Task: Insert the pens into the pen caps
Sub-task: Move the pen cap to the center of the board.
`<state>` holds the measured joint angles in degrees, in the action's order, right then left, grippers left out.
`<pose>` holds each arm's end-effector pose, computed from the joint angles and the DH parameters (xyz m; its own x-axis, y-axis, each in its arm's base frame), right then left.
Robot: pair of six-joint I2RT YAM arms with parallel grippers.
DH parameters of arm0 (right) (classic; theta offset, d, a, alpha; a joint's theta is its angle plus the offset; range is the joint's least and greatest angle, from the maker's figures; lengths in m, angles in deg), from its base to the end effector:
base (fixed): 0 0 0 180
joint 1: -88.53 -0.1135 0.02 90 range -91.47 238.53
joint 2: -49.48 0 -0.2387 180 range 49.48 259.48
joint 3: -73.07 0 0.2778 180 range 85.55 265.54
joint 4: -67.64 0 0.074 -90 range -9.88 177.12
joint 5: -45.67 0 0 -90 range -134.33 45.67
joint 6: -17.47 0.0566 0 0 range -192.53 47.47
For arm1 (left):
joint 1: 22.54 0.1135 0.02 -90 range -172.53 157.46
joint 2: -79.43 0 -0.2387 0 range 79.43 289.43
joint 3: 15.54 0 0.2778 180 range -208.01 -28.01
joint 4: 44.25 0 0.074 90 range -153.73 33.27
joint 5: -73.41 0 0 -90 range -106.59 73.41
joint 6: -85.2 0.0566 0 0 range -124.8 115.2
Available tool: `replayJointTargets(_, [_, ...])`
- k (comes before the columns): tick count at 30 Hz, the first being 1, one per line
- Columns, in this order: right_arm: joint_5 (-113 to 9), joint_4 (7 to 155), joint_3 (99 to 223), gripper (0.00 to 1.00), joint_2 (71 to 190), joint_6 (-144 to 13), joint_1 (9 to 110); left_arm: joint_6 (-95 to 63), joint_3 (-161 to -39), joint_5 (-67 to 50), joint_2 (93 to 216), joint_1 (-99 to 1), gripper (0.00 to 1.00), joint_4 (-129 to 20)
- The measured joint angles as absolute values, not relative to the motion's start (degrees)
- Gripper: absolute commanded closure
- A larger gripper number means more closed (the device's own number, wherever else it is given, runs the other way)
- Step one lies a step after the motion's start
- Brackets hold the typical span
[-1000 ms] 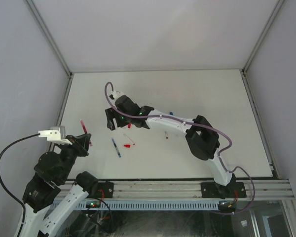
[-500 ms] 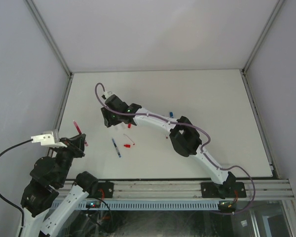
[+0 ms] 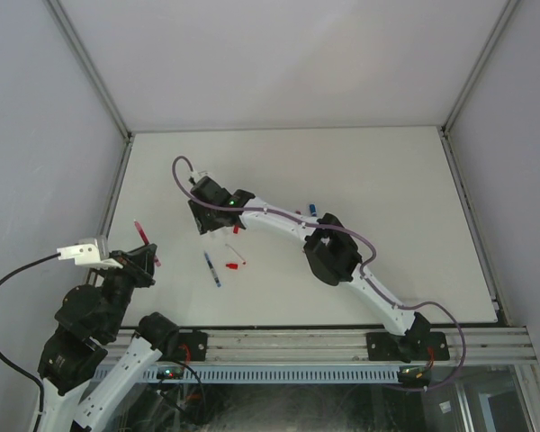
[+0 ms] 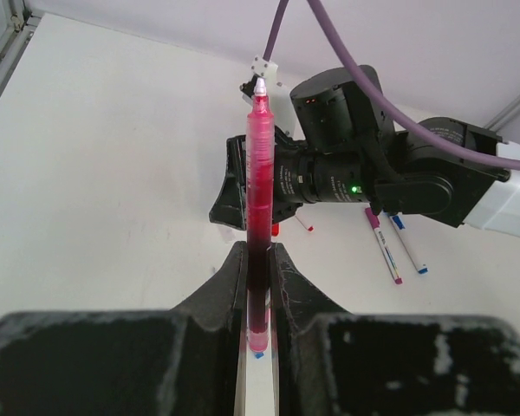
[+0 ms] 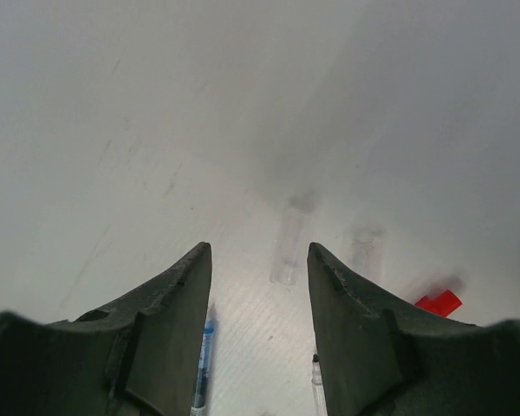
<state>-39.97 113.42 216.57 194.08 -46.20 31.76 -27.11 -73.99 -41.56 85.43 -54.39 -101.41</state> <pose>0.3222 0.4840 0.1512 -0.7158 -0.2856 -0.6372 -0.5446 0.7995 0.2534 0.0778 -0.0202 0.3484 -0.1105 -0.3365 -0.9352 0.0855 0.9342 -0.3463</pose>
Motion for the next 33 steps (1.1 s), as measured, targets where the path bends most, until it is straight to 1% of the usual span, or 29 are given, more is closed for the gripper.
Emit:
replayJointTargets(12, [-38.85,116.02,219.15,0.51,196.72,-46.16,31.76,-27.13,-73.99,-41.63,85.45,-54.39,1.0,-101.41])
replayJointTargets(24, [-38.72,117.37,219.54,0.59,198.32,-46.1,31.76,-27.11,-73.99,-41.73,85.45,-54.39,1.0,-101.41])
replayJointTargets(28, [-38.74,117.44,220.19,0.67,198.75,-46.01,31.76,-27.11,-73.99,-41.73,85.45,-54.39,1.0,-101.41])
replayJointTargets(33, [-38.7,117.94,220.3,0.7,198.95,-45.92,31.76,-27.13,-73.99,-41.73,85.52,-54.37,1.0,-101.41])
